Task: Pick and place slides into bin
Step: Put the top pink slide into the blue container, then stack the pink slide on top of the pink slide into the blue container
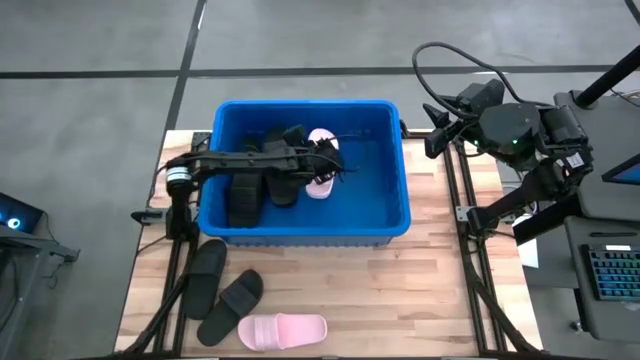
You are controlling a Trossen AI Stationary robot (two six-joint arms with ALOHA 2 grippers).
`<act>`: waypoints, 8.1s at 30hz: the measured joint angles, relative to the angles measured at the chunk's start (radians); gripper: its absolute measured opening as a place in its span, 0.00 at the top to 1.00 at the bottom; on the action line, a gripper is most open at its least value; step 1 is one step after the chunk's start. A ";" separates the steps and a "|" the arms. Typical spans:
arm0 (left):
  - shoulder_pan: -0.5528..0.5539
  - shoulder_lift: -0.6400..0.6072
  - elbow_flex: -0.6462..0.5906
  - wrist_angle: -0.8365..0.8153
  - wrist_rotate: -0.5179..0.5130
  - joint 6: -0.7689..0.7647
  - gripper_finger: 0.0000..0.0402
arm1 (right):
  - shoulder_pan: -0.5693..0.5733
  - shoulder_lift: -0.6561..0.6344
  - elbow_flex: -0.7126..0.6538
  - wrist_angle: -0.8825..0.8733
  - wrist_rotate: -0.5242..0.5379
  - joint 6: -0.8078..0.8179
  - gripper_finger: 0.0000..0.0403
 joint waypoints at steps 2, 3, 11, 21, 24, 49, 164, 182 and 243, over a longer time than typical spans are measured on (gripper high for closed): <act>0.008 0.027 0.000 -0.023 -0.036 0.002 1.00 | 0.000 0.000 0.000 0.000 0.000 0.000 0.68; 0.012 0.039 -0.001 -0.030 -0.037 0.001 1.00 | 0.000 0.000 0.000 0.000 0.000 -0.001 0.68; 0.023 0.107 -0.007 -0.024 -0.052 -0.005 1.00 | 0.000 0.000 0.000 0.000 -0.001 -0.008 0.68; 0.044 0.123 -0.043 -0.019 -0.085 -0.007 1.00 | 0.000 0.000 0.000 -0.001 -0.003 -0.008 0.68; 0.051 0.124 -0.072 -0.016 -0.085 -0.008 1.00 | 0.000 0.000 0.000 -0.002 -0.002 -0.015 0.68; 0.066 0.124 -0.149 0.104 -0.013 0.048 0.99 | 0.000 0.000 0.000 -0.002 -0.011 -0.034 0.68; -0.510 -0.474 -0.139 0.137 1.003 -1.178 0.38 | 0.000 0.000 -0.063 -0.215 0.007 -0.065 0.68; -0.763 -0.410 -0.139 0.134 0.987 -1.579 0.38 | 0.000 -0.002 -0.076 -0.215 0.006 -0.067 0.68; -0.852 -0.001 -0.135 -0.169 1.120 -2.338 0.39 | 0.000 -0.002 -0.162 -0.211 0.008 -0.068 0.68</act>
